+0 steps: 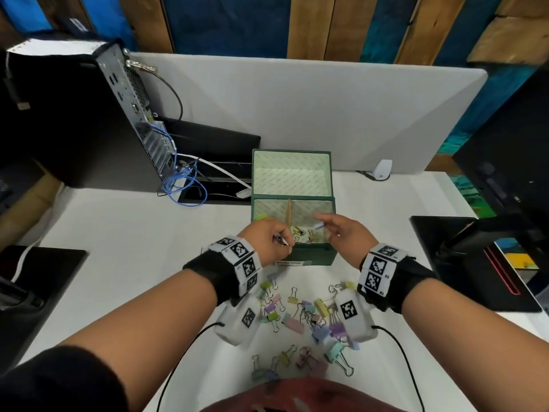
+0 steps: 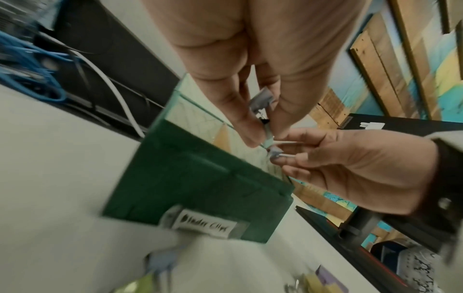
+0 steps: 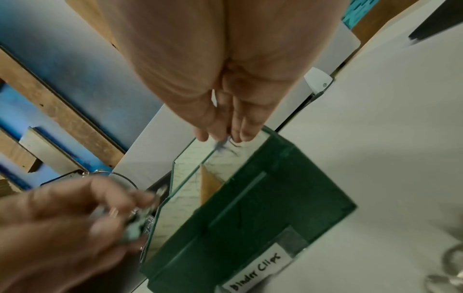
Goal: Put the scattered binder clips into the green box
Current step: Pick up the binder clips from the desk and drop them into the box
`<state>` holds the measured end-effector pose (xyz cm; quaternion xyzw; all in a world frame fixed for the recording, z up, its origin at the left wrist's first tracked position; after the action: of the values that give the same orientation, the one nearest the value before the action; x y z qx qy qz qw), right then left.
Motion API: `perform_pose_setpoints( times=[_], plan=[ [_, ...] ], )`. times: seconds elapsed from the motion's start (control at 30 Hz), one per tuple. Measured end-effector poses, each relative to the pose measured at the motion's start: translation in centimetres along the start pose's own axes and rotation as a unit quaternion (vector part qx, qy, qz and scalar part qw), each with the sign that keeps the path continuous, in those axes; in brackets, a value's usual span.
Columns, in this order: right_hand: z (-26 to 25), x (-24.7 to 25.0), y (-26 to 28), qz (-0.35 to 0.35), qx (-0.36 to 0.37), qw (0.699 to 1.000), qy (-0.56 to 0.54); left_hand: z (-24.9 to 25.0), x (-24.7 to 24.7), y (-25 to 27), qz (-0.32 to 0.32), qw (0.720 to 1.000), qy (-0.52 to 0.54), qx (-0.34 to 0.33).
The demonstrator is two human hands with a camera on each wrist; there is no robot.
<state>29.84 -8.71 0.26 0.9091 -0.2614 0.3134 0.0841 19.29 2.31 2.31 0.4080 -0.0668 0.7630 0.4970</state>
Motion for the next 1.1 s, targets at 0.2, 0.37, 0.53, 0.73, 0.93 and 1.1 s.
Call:
perform_pose_setpoints(
  times=[0.2,0.37,0.53,0.73,0.93,1.1],
  plan=[
    [0.6,1.4,1.4,0.026,0.002,0.999,-0.025,3.7,-0.5,-2.4,0.001,1.000,-0.009,0.004],
    [1.4,2.6,2.4,0.067,-0.004,0.997,-0.039,3.1,-1.1,-3.0,-0.016,1.000,0.004,0.013],
    [1.8,0.7,3.1,0.018,-0.025,0.999,-0.037,-0.2,-0.7,-1.9,-0.036,0.997,0.054,0.033],
    [1.2,-4.0,3.1,-0.156,0.004,0.984,0.081,-5.7,-2.8,0.3,-0.104,0.984,-0.127,0.066],
    [2.4,-7.1,4.7,-0.282,-0.001,0.940,0.191,-9.5,-5.2,2.6,-0.130,0.954,-0.250,0.106],
    [1.5,-9.5,5.3,-0.304,0.035,0.928,0.215,-9.4,-7.3,3.3,-0.150,0.943,-0.276,0.108]
  ],
)
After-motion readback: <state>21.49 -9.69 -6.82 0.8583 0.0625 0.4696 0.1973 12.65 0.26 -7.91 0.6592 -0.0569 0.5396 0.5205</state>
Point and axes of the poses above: each hand's wrist, its own y-axis away from the middle knuckle, its own x-axis out of the back of the hand, z = x × y, the point moved 10 cm from there along -y, towards the middle knuckle, and after that the axes turned 14 degrees about x, right-handed, at the moved point
